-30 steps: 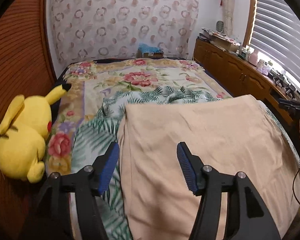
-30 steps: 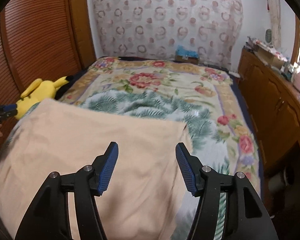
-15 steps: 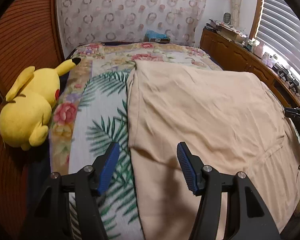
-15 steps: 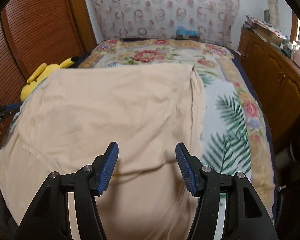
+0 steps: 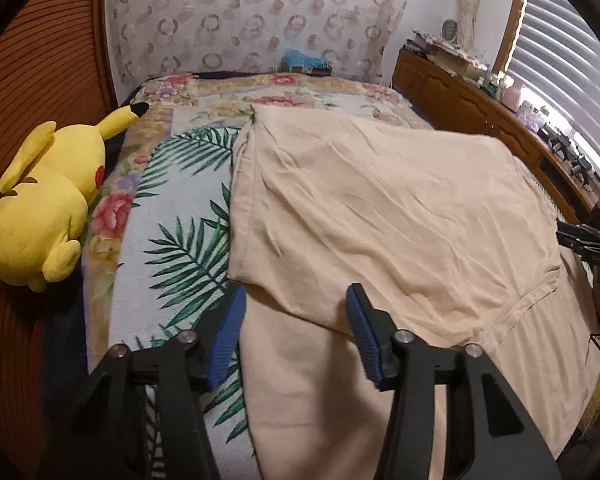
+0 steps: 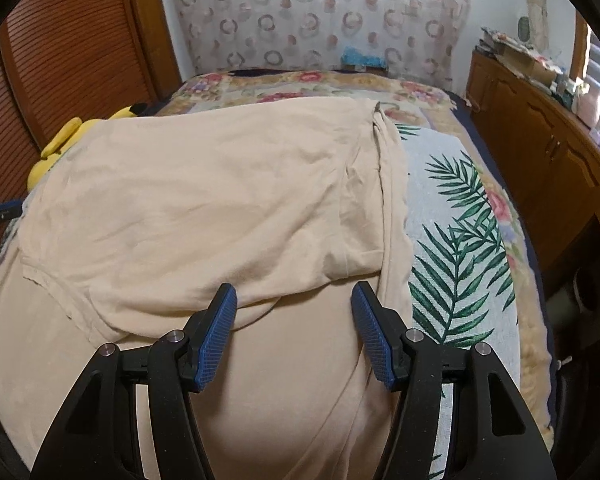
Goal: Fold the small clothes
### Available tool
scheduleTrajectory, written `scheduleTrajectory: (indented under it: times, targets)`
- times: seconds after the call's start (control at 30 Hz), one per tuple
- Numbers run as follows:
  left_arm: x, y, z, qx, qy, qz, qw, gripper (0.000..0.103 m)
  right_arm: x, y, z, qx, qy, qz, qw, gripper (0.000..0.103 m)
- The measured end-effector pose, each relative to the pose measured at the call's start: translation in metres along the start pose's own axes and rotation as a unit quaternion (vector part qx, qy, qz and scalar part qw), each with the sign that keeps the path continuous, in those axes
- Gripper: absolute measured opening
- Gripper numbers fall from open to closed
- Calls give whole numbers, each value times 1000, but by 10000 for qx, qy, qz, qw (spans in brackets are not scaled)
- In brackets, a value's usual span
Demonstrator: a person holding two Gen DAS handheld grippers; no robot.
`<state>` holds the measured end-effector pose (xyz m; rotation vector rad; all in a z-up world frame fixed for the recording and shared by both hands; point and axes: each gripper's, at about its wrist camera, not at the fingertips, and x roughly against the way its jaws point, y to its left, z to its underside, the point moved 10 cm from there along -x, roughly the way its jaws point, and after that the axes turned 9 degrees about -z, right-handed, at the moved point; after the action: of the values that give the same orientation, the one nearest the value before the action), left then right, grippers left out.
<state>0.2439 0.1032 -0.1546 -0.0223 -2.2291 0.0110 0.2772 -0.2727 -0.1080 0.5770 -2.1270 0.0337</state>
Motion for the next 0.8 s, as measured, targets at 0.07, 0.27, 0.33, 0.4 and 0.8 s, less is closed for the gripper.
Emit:
scheduleTrajectory:
  times: [0.07,0.27,0.33,0.4,0.8]
  targets:
    - [-7,-1,1,0,113,9,9999,48,0,2,1,67,9,79,9999,62]
    - [-13,-5,-5,112,124,216,9996,48,-1,2,2,51,-3,63,10000,62]
    - [-14,-10,-9,130,96,341,9993,46,-1,1,2,50,-3,62,10000,62]
    - [-16,-12,-14,125,59,377,9992,31,-1,1,2,49,-3,61,10000,62]
    - [-22,-9,-19,-84,13,91,9999,18,-11,3,-15,-164,105,-138,9997,52]
